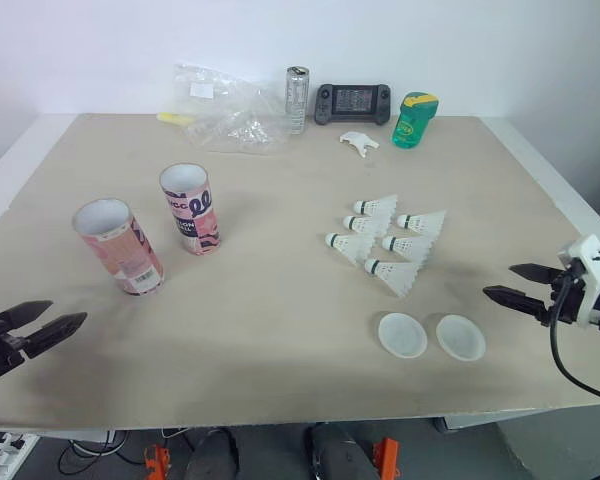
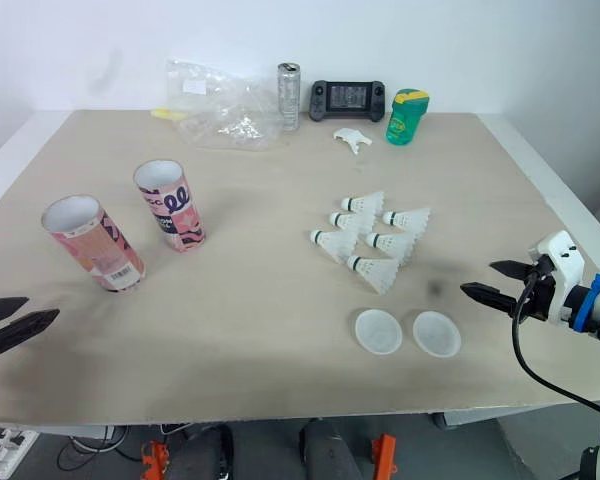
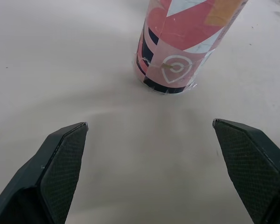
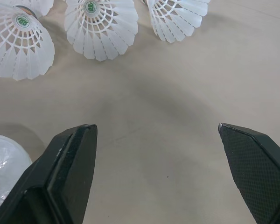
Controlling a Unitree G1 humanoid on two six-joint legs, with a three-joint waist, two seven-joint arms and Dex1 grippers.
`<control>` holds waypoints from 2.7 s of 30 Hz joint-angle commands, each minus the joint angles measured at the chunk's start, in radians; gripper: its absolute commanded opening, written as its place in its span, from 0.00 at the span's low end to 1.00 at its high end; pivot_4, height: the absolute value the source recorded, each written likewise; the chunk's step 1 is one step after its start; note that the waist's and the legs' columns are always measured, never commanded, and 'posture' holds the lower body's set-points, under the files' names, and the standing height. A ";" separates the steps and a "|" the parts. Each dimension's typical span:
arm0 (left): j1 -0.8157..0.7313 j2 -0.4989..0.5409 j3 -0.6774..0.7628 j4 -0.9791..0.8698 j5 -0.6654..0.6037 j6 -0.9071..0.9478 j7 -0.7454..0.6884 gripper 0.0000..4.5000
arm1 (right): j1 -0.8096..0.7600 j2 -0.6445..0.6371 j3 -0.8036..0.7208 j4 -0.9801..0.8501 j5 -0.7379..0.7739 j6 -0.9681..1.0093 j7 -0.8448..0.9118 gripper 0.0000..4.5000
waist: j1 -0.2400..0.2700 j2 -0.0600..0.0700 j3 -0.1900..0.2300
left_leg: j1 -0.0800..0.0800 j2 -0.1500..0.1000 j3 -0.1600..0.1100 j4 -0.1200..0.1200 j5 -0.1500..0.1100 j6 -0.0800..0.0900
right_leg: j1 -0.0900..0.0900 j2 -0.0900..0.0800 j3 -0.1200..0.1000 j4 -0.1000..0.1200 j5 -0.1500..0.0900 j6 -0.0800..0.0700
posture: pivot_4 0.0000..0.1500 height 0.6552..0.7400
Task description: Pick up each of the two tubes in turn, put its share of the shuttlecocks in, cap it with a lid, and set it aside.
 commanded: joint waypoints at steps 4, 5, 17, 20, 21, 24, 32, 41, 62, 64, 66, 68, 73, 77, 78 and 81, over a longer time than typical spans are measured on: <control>-0.011 -0.003 0.027 -0.012 0.002 -0.016 0.011 1.00 | -0.031 0.004 -0.008 -0.019 0.005 -0.007 0.003 0.99 | 0.000 0.000 0.000 | 0.000 0.000 0.000 0.000 0.000 0.000 | 0.000 0.000 0.000 0.000 0.000 0.000 | 1.00 0.81; -0.009 -0.006 0.026 -0.015 0.003 -0.017 0.011 1.00 | -0.033 0.005 -0.007 -0.019 0.005 -0.007 0.004 0.99 | 0.000 0.000 0.000 | 0.000 0.000 0.000 0.000 0.000 0.000 | 0.000 0.000 0.000 0.000 0.000 0.000 | 1.00 0.81; -0.001 -0.023 0.029 -0.030 0.004 -0.026 0.022 1.00 | -0.053 0.009 0.006 -0.012 0.001 -0.010 0.012 0.99 | 0.000 0.000 0.000 | 0.000 0.000 0.000 0.001 0.000 0.000 | 0.000 0.000 0.000 0.000 0.000 0.000 | 1.00 0.81; 0.011 -0.031 0.026 -0.040 0.006 -0.030 0.023 1.00 | -0.054 0.008 0.008 -0.012 0.001 -0.011 0.014 0.99 | 0.000 0.000 0.000 | 0.000 0.000 0.000 0.000 0.000 0.000 | 0.000 0.000 0.000 0.000 0.000 0.000 | 1.00 0.81; 0.014 -0.032 0.026 -0.042 0.006 -0.030 0.023 1.00 | -0.054 0.007 0.008 -0.014 0.002 -0.010 0.015 0.99 | 0.000 0.000 0.000 | 0.000 0.000 0.000 0.000 0.000 0.000 | 0.000 0.000 0.000 0.000 0.000 0.000 | 1.00 0.81; 0.018 -0.038 0.029 -0.046 0.006 -0.034 0.024 1.00 | -0.054 0.006 0.007 -0.016 0.003 -0.009 0.016 0.99 | 0.000 0.000 0.000 | 0.000 0.000 0.000 0.001 0.000 0.000 | 0.000 0.000 0.000 0.000 0.000 0.000 | 1.00 0.81; -0.044 -0.103 0.019 0.031 0.124 -0.289 0.087 1.00 | -0.144 0.029 -0.031 -0.128 0.097 0.067 0.008 0.99 | 0.000 0.001 0.000 | 0.000 0.000 0.000 0.001 0.000 0.000 | 0.000 0.001 0.000 0.001 0.001 0.000 | 1.00 0.81; -0.146 -0.140 -0.132 0.076 0.173 -0.429 0.021 1.00 | -0.249 0.230 0.116 -0.668 0.314 0.309 -0.033 0.99 | 0.001 0.001 -0.001 | -0.001 0.000 0.000 0.001 0.000 0.000 | 0.000 0.001 0.000 0.001 0.001 0.001 | 1.00 0.81; -0.622 -0.199 -0.420 0.468 0.289 -0.601 -0.072 1.00 | -0.175 0.407 0.262 -0.988 0.351 0.356 -0.159 0.99 | 0.031 -0.001 -0.002 | -0.004 0.001 -0.004 0.004 0.000 0.001 | 0.001 0.003 -0.002 0.002 0.005 0.005 | 1.00 0.81; -0.640 -0.209 -0.436 0.495 0.298 -0.606 -0.075 1.00 | -0.170 0.405 0.261 -0.996 0.349 0.356 -0.166 0.99 | 0.031 -0.001 -0.002 | -0.004 0.001 -0.004 0.004 0.000 0.001 | 0.001 0.003 -0.002 0.002 0.005 0.006 | 1.00 0.81; -0.653 -0.222 -0.446 0.526 0.312 -0.612 -0.063 1.00 | -0.162 0.402 0.259 -1.004 0.346 0.355 -0.174 0.99 | 0.031 -0.001 -0.002 | -0.004 0.001 -0.004 0.005 0.000 0.001 | 0.001 0.003 -0.002 0.002 0.005 0.006 | 1.00 0.81; -0.656 -0.232 -0.445 0.543 0.304 -0.611 -0.066 1.00 | -0.153 0.399 0.254 -1.014 0.347 0.355 -0.182 0.99 | 0.031 -0.001 -0.002 | -0.004 0.001 -0.004 0.005 0.000 0.001 | 0.001 0.003 -0.002 0.002 0.005 0.006 | 1.00 0.81; -0.679 -0.239 -0.437 0.595 0.303 -0.620 -0.054 0.65 | -0.149 0.397 0.250 -1.017 0.349 0.355 -0.194 1.00 | 0.031 -0.001 -0.002 | -0.004 0.001 -0.005 0.005 0.000 0.001 | 0.001 0.004 -0.002 0.002 0.006 0.006 | 1.00 0.81; -0.683 -0.243 -0.449 0.615 0.323 -0.647 -0.047 0.55 | -0.150 0.394 0.254 -1.014 0.343 0.350 -0.194 1.00 | 0.031 -0.001 -0.002 | -0.004 0.001 -0.005 0.006 0.001 0.001 | 0.001 0.004 -0.002 0.002 0.006 0.007 | 1.00 0.81; -0.677 -0.244 -0.450 0.603 0.321 -0.649 -0.050 0.55 | -0.151 0.394 0.255 -1.013 0.342 0.349 -0.194 1.00 | 0.031 -0.001 -0.002 | -0.004 0.001 -0.005 0.006 0.001 0.001 | 0.002 0.004 -0.002 0.002 0.007 0.007 | 1.00 0.81; -0.653 -0.239 -0.458 0.553 0.318 -0.650 -0.061 0.55 | -0.151 0.387 0.246 -1.009 0.339 0.346 -0.193 1.00 | 0.031 -0.001 -0.002 | -0.004 0.001 -0.005 0.006 0.001 0.002 | 0.002 0.004 -0.002 0.002 0.007 0.007 | 1.00 0.81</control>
